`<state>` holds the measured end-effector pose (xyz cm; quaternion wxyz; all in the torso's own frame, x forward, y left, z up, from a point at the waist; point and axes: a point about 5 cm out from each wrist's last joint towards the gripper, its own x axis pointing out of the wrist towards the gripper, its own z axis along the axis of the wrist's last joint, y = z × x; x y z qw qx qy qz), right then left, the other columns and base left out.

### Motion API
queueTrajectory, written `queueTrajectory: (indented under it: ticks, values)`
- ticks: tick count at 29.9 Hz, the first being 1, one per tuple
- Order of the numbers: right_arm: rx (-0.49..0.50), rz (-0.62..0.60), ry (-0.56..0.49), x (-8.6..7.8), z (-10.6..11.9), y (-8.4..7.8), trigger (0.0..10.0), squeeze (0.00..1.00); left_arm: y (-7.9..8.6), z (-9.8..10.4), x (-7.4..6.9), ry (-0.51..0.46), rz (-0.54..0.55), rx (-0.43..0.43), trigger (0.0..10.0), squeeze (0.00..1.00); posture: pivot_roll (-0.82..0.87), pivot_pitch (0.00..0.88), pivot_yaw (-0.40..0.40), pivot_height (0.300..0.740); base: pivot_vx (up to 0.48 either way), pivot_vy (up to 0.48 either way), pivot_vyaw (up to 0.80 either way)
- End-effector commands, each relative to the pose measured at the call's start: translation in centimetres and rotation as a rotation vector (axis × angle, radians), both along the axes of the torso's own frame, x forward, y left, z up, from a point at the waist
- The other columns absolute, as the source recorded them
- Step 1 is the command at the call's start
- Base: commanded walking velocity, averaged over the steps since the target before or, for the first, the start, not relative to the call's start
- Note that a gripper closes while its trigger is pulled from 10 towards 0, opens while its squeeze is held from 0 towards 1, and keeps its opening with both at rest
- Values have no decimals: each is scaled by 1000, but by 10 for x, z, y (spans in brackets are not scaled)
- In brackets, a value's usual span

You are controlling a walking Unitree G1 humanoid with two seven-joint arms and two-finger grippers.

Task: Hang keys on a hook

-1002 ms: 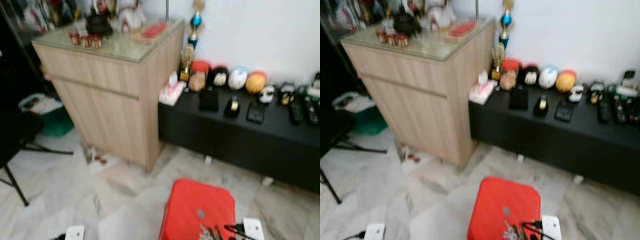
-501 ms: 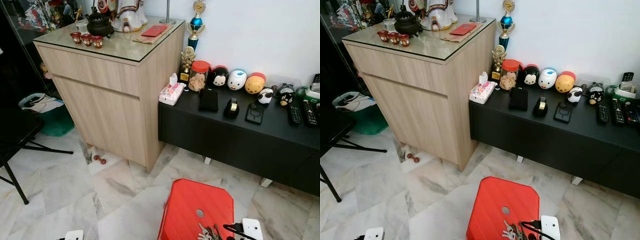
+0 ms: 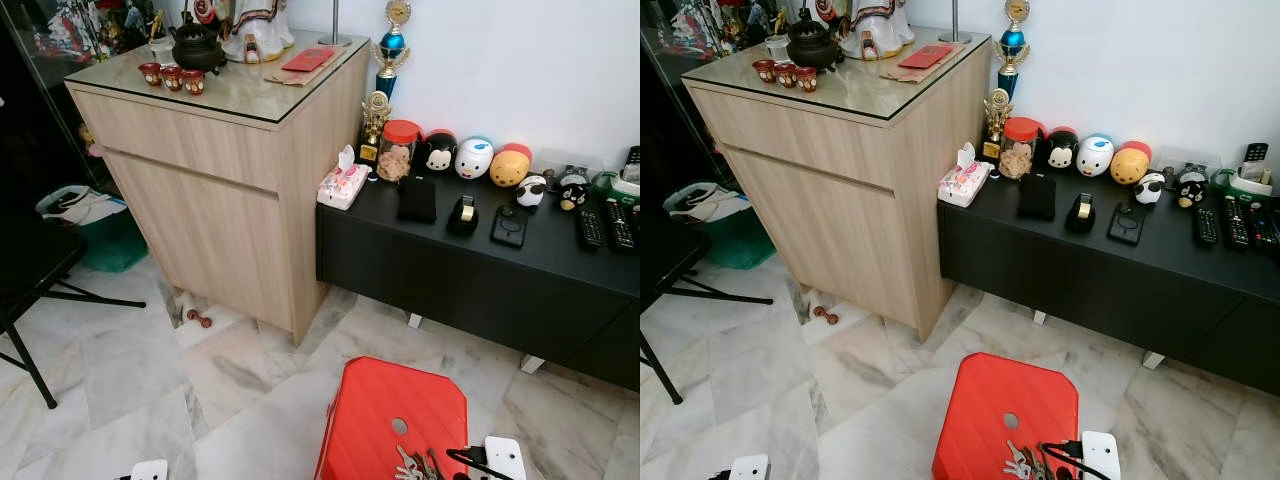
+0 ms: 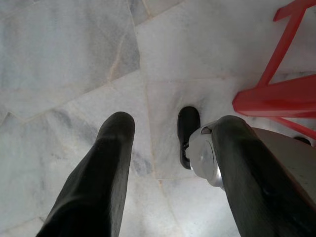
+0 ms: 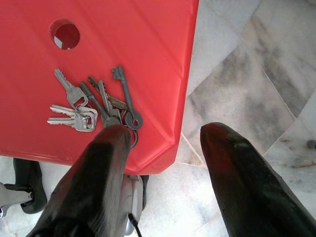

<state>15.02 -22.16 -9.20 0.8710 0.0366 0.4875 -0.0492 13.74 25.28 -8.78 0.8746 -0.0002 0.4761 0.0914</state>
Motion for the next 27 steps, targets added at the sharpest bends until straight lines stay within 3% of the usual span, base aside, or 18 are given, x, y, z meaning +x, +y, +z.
queueTrajectory:
  ticks: [1,19,23,27]
  values:
    - [5,-18,-8,0,0,-1,10000,0,2,-1,-4,25,-4,7,10000,0,-27,0,-21,740,0,0,0]
    - [-3,-29,-41,1,1,-2,10000,0,3,0,-4,-2,-6,33,10000,0,-30,0,-17,740,0,0,0]
    - [0,-36,-80,3,3,-2,10000,0,5,2,-3,-96,133,7,10000,0,-25,0,-23,740,0,0,0]
    - [9,-46,-106,4,4,-2,10000,0,5,4,-1,-142,158,2,10000,0,-17,0,-26,740,0,0,0]
